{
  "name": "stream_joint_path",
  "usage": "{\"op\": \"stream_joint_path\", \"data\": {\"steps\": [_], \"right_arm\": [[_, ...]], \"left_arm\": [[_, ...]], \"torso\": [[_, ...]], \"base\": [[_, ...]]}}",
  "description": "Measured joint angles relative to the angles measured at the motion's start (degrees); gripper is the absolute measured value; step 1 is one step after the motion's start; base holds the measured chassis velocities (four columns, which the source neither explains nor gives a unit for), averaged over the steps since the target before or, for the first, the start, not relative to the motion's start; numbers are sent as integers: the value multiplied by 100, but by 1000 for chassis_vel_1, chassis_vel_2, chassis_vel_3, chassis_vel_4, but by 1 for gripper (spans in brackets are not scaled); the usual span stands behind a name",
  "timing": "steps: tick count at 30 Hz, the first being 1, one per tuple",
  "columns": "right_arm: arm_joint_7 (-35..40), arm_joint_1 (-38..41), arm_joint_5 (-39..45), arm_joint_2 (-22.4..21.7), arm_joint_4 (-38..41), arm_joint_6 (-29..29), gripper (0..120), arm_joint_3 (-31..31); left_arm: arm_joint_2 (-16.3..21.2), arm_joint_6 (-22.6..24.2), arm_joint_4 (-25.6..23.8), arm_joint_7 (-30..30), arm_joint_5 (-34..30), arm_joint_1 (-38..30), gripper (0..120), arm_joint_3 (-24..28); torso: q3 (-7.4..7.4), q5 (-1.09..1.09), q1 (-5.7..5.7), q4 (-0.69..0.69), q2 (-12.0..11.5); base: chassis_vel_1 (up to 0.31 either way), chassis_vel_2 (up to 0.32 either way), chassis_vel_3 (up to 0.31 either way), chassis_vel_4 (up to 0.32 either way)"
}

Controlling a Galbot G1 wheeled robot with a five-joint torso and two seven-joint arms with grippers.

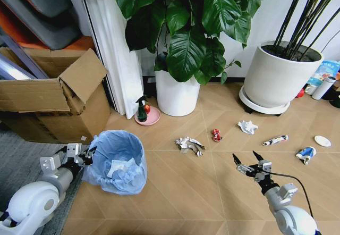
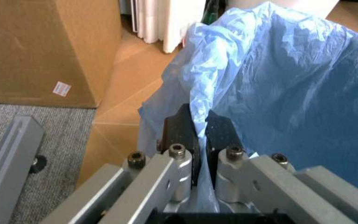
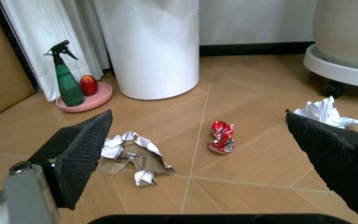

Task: Pick up the trash bin and place the garbage on the floor into it.

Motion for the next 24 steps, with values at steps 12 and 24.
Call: {"op": "stream_joint_path", "data": {"steps": [12,24], "right_arm": [[-14,26,-19,34,-54,66,100,-61],[-78,24,-85,59,-73,163,100,-119]], "left_arm": [[-1,-3,-37,3,4,51,0,-6],[5,-7,-56,3,8,58,0,-13]], "torso": [[1,0,1,-1,-1],[1,-1,1,-1,-1]], "base": [[-90,92,101,-91],[-157,149,148,-155]]}}
